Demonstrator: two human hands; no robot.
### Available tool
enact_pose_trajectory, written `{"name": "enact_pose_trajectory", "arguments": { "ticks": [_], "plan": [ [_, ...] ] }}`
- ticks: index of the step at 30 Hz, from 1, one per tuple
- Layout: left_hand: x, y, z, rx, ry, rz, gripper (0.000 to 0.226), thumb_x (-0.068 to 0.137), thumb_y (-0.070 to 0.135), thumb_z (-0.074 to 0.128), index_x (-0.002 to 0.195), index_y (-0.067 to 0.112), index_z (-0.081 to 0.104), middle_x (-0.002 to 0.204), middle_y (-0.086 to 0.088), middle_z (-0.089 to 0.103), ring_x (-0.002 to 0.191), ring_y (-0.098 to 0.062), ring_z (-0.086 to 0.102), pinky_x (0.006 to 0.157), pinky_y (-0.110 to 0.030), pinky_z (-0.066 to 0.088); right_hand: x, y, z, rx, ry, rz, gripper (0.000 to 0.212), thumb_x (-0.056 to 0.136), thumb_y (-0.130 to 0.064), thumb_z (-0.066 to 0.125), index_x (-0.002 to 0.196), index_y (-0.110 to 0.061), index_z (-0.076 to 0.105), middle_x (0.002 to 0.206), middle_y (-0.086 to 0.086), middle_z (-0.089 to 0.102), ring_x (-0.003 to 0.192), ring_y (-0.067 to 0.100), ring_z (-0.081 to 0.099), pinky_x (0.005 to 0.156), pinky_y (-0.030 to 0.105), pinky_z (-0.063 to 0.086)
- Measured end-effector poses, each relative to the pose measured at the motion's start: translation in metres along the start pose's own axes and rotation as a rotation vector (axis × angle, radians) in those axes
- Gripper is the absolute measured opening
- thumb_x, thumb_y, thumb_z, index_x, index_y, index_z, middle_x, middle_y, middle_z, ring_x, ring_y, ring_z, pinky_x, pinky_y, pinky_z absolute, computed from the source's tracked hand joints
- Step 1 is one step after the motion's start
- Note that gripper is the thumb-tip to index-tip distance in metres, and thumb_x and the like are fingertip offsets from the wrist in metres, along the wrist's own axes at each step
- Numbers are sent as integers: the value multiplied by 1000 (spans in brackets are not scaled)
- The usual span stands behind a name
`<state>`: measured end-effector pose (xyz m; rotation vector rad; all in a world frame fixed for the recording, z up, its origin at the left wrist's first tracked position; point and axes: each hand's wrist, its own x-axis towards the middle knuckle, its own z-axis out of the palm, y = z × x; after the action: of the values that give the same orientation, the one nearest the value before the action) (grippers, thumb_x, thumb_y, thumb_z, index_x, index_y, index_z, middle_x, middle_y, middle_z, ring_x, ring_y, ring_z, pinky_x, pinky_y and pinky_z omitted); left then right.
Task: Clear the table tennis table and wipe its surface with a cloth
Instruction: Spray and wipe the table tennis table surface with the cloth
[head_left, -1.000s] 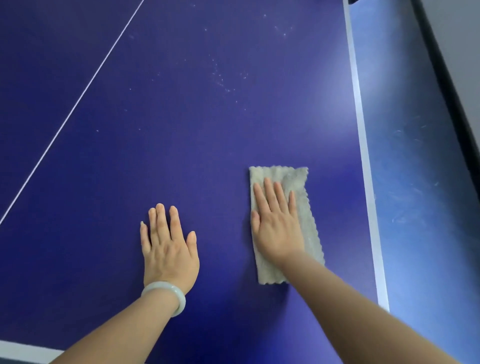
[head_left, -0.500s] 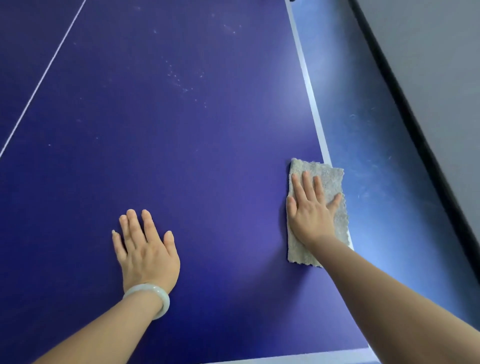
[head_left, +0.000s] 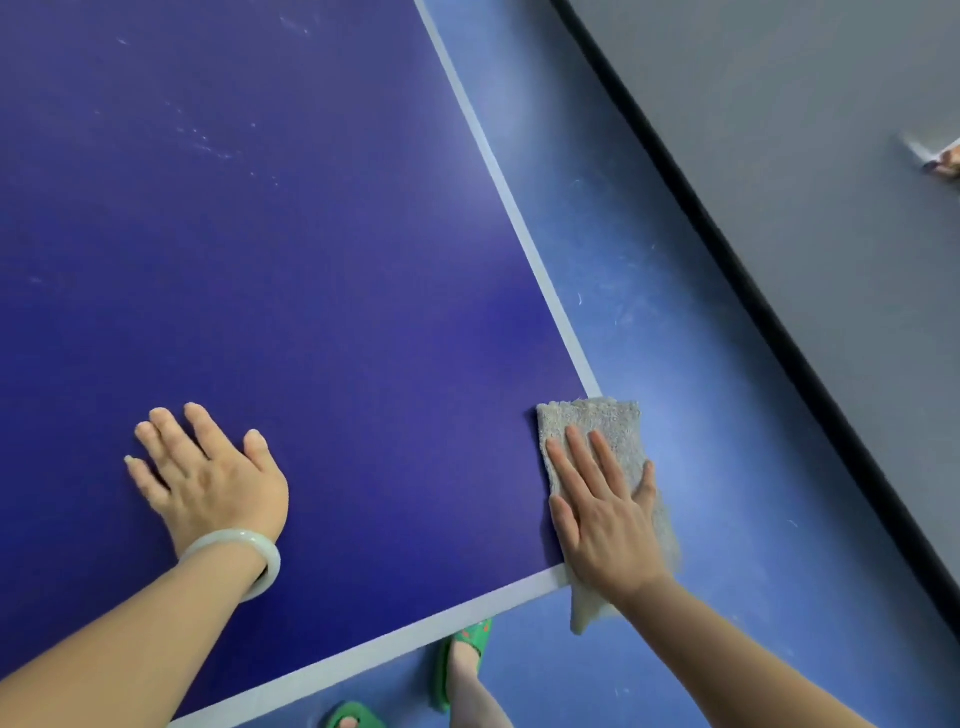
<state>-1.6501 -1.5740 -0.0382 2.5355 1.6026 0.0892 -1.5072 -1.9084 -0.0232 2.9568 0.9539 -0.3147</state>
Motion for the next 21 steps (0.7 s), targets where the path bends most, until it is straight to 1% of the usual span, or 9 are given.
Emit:
{"name": "enact_pose_trajectory", "arguments": {
  "ticks": [3,6,8,11,13,15,18,19,21],
  "plan": [
    [-1,0,1,-5,6,-1,65,102,38,29,155,4,12,163,-20,6,151,-32,0,122,-50,-1,-2,0,-2,-1,-29,25,58,101,-46,20,156,-40,3,165,-14,-1,152,14,-3,113,64,17],
    [0,1,2,7,12,-3,65,102,37,30,155,4,12,163,-20,7,151,-32,1,122,-51,0,20,4,-14,20,-82,-6,57,100,-49,14,155,-44,-3,164,-16,-8,151,11,-9,110,54,26],
    [-1,1,2,0,12,-7,65,101,36,31,154,3,14,162,-21,9,151,-32,2,122,-51,1,58,5,-23,13,-84,-37,57,99,-50,8,154,-44,-6,163,-16,-13,151,12,-11,107,49,30],
    [-1,2,2,2,17,-15,65,100,36,30,154,2,17,161,-22,11,151,-33,4,122,-51,2,136,-4,-36,18,-49,-59,59,98,-49,10,156,-40,1,164,-14,-9,152,14,-6,103,49,33],
    [-1,1,3,6,23,-19,66,98,37,30,153,1,19,161,-22,13,151,-33,5,122,-51,3,184,-12,-44,14,-48,-75,57,101,-47,13,156,-39,1,164,-14,-8,151,13,-7,106,49,31],
    [-1,2,4,4,30,-17,67,97,36,32,153,1,20,160,-23,15,151,-34,7,122,-51,4,225,-20,-51,4,-40,-79,55,104,-44,16,156,-37,-1,164,-13,-9,151,13,-8,111,51,26],
    [0,2,6,22,53,-28,63,100,36,29,152,0,23,159,-24,18,150,-35,11,122,-52,7,274,-42,-57,26,-29,-31,57,104,-43,16,157,-33,0,165,-10,-8,151,13,-10,120,56,6],
    [1,2,7,28,57,-27,64,100,38,25,152,0,23,159,-24,19,150,-35,11,122,-52,7,286,-50,-56,39,-16,-18,57,103,-42,16,158,-31,0,165,-9,-8,151,13,-10,120,55,-1],
    [2,2,7,38,52,-18,70,96,43,20,151,0,25,159,-24,20,150,-36,13,121,-52,7,295,-67,-55,78,-7,-60,59,104,-41,18,158,-27,1,165,-4,-8,151,15,-11,121,49,-6]
  ]
}}
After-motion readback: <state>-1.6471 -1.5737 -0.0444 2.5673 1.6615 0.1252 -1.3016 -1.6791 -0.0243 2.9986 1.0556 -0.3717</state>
